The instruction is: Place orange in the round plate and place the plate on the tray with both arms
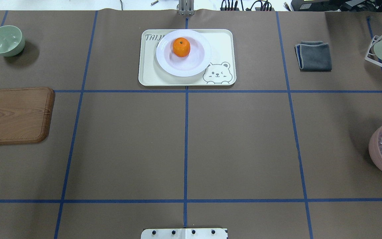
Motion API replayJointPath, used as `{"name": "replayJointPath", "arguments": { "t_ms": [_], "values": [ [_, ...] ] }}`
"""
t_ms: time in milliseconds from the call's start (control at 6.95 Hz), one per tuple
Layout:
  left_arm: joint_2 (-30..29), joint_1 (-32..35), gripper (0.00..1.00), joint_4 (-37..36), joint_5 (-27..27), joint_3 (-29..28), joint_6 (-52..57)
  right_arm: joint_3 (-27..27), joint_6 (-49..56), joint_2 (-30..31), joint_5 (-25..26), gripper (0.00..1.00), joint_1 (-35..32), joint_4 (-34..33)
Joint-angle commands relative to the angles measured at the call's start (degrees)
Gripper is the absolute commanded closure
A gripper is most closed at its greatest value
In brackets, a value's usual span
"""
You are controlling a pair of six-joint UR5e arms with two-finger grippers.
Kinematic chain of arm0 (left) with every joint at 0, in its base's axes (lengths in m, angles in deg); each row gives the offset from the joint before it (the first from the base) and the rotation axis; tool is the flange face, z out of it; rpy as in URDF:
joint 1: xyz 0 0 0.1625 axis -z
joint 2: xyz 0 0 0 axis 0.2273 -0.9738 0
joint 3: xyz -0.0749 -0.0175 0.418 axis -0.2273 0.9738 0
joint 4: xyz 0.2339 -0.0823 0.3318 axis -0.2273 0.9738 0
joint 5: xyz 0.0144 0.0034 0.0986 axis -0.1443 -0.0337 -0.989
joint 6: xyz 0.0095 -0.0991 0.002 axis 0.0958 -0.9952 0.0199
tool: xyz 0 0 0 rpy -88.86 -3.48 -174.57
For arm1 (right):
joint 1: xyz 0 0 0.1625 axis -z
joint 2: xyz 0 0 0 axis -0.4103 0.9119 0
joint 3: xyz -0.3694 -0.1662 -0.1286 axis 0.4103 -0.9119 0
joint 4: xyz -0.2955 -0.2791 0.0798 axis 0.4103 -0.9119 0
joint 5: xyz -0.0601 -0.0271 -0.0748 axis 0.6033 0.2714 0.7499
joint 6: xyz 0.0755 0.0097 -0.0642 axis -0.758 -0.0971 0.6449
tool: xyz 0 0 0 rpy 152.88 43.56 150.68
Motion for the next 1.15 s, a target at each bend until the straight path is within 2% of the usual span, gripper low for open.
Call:
{"name": "replayJointPath", "arguments": {
  "t_ms": [0, 144, 432, 575, 719, 1007],
  "values": [
    [-0.2, -0.1, 0.02, -0.2, -0.3, 0.3, 0.0, 5.4, 0.2, 13.7, -0.2, 0.00, -1.9, 3.4],
    [-0.1, -0.6, 0.02, -0.2, -0.4, 0.4, 0.1, 4.7, -0.2, 16.3, -0.6, 0.00, -2.0, 6.8],
    [0.4, -0.5, 0.02, 0.0, -0.2, 2.4, 0.0, 5.1, -0.3, 18.8, -1.8, 0.00, -2.1, 8.8],
    [0.5, -0.4, 0.02, -0.1, -0.3, 2.4, 0.0, 5.1, -0.2, 19.5, -6.8, 0.00, -3.4, 8.8],
    [0.5, -0.5, 0.02, -0.1, -0.3, 2.4, 0.0, 5.3, 0.0, 20.6, -9.0, 0.00, -4.5, 8.9],
    [0.5, -0.4, 0.02, 0.0, -0.3, 2.6, 0.0, 4.3, -0.1, 21.2, -8.9, 0.00, -5.0, 12.9]
  ]
}}
